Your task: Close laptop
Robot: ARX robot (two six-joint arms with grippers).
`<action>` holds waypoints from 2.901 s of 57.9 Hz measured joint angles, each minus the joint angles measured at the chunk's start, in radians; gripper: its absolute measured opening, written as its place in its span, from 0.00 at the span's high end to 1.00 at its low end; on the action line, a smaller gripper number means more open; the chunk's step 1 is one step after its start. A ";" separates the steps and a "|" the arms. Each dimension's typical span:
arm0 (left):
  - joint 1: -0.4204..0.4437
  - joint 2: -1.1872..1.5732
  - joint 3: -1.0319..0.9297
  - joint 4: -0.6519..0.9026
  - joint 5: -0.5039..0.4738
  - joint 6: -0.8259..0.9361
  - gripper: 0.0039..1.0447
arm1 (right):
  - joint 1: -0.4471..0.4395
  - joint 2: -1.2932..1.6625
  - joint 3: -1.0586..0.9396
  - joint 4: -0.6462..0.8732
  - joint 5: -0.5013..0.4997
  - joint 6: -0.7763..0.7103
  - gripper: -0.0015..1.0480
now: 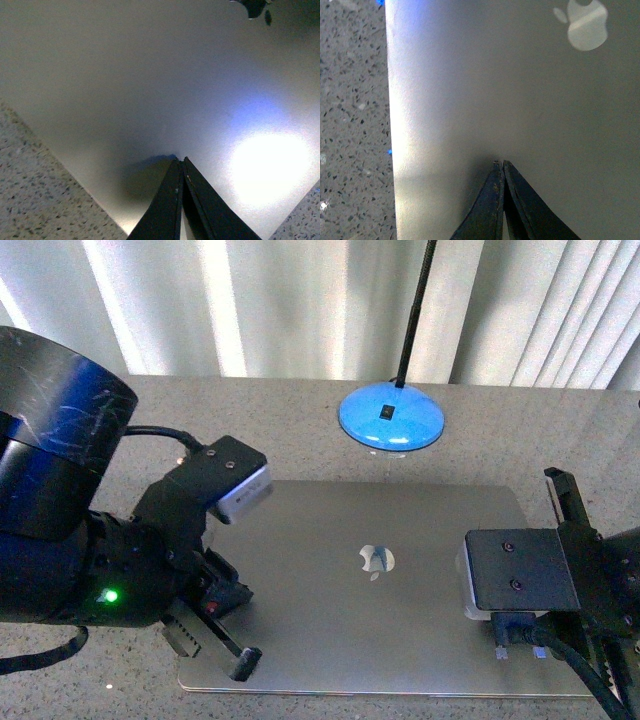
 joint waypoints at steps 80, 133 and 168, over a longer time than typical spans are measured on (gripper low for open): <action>0.335 -0.899 -0.647 0.642 -0.283 -0.300 0.97 | -0.168 -0.732 -0.620 1.006 0.418 1.321 0.97; 0.335 -1.511 -0.678 0.103 -0.283 -0.299 0.97 | -0.193 -1.394 -0.704 0.449 0.411 1.325 0.97; 0.335 -1.741 -0.678 -0.129 -0.283 -0.299 0.97 | -0.193 -1.639 -0.704 0.209 0.410 1.325 0.97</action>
